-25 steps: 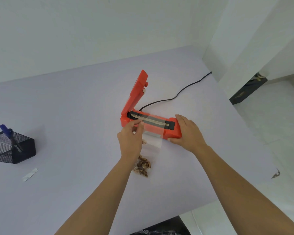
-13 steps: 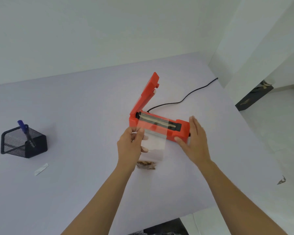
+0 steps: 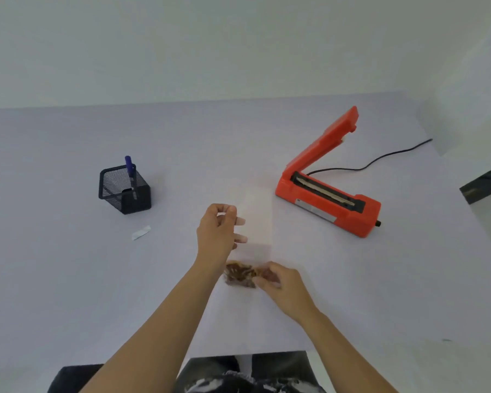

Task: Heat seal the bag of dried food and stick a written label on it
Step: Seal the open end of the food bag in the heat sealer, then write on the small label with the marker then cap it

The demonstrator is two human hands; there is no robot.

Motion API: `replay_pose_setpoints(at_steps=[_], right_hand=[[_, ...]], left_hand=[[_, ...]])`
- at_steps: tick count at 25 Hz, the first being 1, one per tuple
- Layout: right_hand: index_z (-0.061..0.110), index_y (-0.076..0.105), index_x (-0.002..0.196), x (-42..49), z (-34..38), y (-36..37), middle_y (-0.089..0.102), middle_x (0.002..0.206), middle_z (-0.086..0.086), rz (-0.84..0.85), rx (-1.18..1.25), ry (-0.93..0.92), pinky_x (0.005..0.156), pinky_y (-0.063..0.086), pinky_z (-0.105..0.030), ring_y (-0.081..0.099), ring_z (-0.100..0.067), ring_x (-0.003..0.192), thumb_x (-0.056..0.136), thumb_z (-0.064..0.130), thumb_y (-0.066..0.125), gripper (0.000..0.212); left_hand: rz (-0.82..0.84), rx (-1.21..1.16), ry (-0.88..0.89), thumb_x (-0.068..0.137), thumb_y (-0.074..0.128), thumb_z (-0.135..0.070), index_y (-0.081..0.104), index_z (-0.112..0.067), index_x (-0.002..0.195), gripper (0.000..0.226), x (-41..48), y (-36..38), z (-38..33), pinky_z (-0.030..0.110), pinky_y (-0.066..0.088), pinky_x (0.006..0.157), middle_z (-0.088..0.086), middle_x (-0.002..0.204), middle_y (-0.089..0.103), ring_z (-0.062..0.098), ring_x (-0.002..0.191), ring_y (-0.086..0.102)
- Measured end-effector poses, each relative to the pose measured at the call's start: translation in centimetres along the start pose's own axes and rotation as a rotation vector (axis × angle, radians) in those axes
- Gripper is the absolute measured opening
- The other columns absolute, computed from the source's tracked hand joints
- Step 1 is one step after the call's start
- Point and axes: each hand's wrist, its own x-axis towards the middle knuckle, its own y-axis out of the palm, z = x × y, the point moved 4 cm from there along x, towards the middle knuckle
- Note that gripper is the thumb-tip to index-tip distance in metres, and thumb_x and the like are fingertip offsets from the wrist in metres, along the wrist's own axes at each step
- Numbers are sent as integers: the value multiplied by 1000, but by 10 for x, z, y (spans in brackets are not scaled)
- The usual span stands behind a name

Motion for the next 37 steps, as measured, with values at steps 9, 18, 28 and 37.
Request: replay_pose_setpoints(at_steps=[9, 18, 28, 37], right_hand=[[20, 63, 92, -5, -15, 22, 69, 82, 2, -60, -153, 108, 70, 50, -21, 65, -11, 76, 85, 24, 65, 8], [21, 54, 116, 2, 0, 18, 59, 82, 9, -84, -360, 81, 72, 47, -18, 57, -5, 76, 83, 35, 65, 38], [15, 69, 86, 118, 140, 55, 55, 71, 6, -153, -398, -407, 62, 37, -6, 51, 0, 60, 88, 20, 60, 11], [19, 51, 128, 247, 226, 158, 53, 113, -2, 49, -424, -367, 81, 43, -25, 57, -16, 90, 90, 38, 55, 44]], left_hand=[[35, 337, 34, 92, 53, -23, 59, -8, 91, 16, 69, -17, 53, 29, 45, 77, 1, 88, 62, 20, 82, 57], [12, 587, 106, 89, 58, -30, 59, -5, 106, 31, 91, -18, 68, 30, 44, 76, 5, 84, 59, 23, 85, 57], [-611, 365, 350, 92, 51, -15, 60, -6, 95, 13, 53, -181, 15, 11, 36, 61, 3, 90, 59, 14, 64, 51], [-189, 720, 158, 98, 36, -22, 51, -1, 111, 29, 176, -234, 22, 40, 43, 76, 15, 105, 56, 32, 91, 51]])
